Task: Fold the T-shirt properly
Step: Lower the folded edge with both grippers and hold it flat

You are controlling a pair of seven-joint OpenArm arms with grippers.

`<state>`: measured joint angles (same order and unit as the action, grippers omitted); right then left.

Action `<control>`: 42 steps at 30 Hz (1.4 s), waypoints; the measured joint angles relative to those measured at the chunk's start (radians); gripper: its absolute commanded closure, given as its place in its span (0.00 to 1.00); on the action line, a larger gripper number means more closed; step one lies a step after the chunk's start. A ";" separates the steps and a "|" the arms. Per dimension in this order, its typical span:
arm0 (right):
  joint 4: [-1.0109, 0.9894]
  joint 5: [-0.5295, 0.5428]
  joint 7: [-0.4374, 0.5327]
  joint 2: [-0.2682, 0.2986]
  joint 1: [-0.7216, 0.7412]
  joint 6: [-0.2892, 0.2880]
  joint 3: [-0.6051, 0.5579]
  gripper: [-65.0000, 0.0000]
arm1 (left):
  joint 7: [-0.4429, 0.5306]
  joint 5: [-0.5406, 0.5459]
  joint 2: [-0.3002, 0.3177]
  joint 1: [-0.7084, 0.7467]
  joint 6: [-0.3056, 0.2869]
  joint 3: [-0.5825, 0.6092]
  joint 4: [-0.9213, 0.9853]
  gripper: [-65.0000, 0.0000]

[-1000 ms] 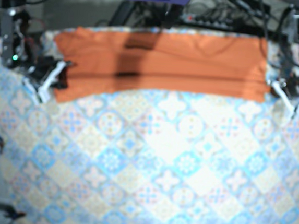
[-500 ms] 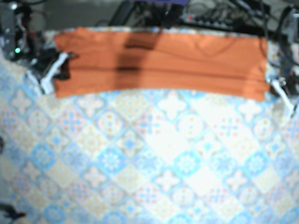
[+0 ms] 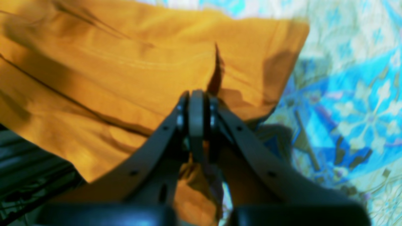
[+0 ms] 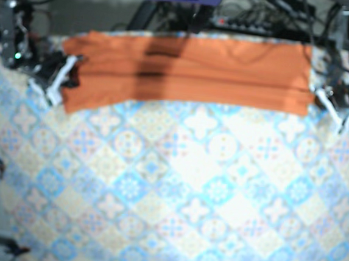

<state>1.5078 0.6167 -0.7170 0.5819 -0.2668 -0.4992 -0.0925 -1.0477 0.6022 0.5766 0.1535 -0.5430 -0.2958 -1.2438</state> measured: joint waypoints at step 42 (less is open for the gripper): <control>0.137 -0.004 -0.070 -0.050 -0.095 0.089 -0.006 0.99 | 0.034 -0.053 -0.009 -0.002 0.003 0.000 0.002 1.00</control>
<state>1.6447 0.6128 -0.7868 0.5320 -0.3614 -0.4099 -0.0982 -1.0138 0.5488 0.5678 0.1513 -0.5396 -0.2958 -1.2419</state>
